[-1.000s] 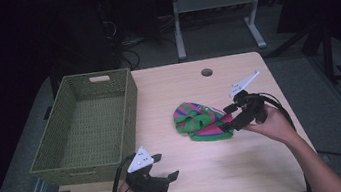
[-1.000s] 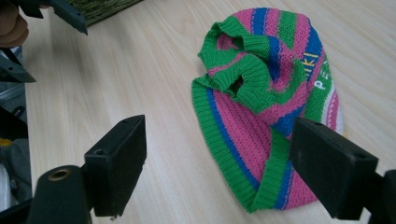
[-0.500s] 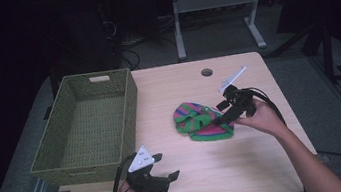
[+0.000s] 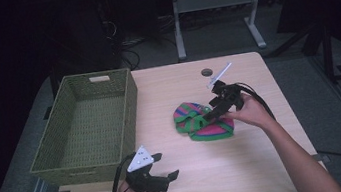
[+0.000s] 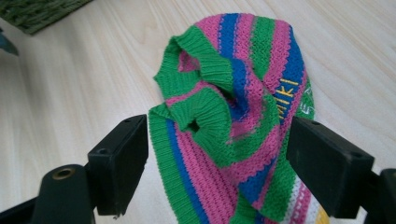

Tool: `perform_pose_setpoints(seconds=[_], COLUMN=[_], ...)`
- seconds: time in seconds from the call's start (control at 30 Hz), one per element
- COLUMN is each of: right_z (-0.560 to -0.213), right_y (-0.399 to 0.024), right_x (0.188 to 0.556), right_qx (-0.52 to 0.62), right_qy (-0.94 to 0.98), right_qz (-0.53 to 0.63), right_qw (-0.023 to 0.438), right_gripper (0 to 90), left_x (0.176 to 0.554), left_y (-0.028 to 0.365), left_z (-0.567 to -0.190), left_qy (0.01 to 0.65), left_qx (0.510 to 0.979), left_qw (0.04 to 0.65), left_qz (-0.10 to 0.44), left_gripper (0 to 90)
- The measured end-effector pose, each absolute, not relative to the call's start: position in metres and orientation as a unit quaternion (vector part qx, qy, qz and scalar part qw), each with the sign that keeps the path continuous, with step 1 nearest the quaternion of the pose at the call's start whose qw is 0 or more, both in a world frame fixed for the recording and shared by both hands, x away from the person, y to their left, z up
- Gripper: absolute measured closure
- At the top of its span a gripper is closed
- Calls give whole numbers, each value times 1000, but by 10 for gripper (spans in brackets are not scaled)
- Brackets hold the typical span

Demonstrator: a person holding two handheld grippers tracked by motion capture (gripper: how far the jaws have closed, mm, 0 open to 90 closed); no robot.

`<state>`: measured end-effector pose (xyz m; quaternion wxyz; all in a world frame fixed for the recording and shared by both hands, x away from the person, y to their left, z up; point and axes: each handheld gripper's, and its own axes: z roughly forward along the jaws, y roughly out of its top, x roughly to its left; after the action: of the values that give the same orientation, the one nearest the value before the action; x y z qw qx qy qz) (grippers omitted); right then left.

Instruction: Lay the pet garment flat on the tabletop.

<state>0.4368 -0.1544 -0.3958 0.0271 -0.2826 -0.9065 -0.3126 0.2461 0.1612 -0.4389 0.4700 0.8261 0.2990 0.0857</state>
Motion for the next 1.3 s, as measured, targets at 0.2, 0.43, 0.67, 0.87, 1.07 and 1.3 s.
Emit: perform_pose_setpoints(seconds=[0.2, 0.43, 0.67, 0.87, 1.07, 1.3], right_z=[-403, -420, -431, -441, -448, -448], right_y=[-149, -140, -134, -127, -121, -113], right_x=[441, 448, 451, 449, 444, 437], right_qx=[-283, -283, -285, -282, -273, -264], right_qy=[-908, -915, -919, -925, -932, -940], right_qz=[-307, -286, -272, -254, -237, -209], right_qw=[20, 21, 21, 13, -13, -61], right_gripper=[209, 211, 219, 220, 236, 312], left_x=[246, 246, 246, 246, 246, 246], left_y=[161, 159, 159, 159, 160, 158], left_z=[-439, -439, -440, -440, -440, -441], left_qy=[298, 293, 293, 290, 293, 292], left_qx=[825, 829, 830, 831, 829, 829], left_qw=[473, 468, 467, 468, 470, 471], left_qz=[86, 85, 83, 82, 79, 77], left_gripper=[168, 169, 170, 170, 170, 170])
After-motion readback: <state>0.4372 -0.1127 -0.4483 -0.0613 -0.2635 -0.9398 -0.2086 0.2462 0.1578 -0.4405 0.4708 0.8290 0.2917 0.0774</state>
